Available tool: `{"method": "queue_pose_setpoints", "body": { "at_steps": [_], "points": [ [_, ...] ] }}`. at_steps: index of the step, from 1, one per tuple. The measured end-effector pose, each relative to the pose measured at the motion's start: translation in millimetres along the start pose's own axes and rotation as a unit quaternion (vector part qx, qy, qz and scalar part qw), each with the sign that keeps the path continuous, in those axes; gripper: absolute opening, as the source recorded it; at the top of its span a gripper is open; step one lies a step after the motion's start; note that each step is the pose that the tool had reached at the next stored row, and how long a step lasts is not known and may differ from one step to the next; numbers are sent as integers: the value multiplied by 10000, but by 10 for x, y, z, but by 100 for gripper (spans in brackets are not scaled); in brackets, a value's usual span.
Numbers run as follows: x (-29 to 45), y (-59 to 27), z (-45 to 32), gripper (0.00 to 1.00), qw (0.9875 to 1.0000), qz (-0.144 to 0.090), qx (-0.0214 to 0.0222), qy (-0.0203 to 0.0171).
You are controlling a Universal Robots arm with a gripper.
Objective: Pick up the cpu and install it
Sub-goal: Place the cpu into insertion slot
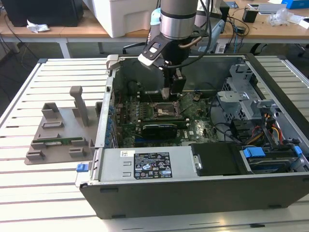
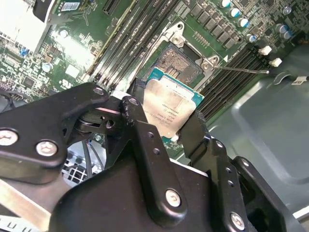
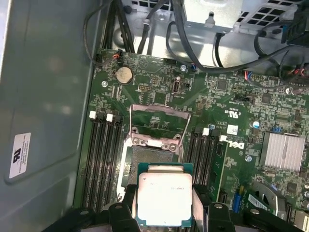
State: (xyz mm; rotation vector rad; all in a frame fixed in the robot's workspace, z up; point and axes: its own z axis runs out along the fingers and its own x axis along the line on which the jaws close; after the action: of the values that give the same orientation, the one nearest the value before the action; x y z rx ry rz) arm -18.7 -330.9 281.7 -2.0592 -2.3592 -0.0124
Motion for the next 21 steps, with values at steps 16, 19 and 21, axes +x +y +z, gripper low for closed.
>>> {"method": "queue_pose_setpoints", "body": {
  "at_steps": [16,19,21],
  "points": [
    [-1,3,1,54,9996,220,84,-130],
    [-1,3,1,54,9996,220,84,-131],
    [0,3,1,54,9996,220,84,-131]
  ]
}}
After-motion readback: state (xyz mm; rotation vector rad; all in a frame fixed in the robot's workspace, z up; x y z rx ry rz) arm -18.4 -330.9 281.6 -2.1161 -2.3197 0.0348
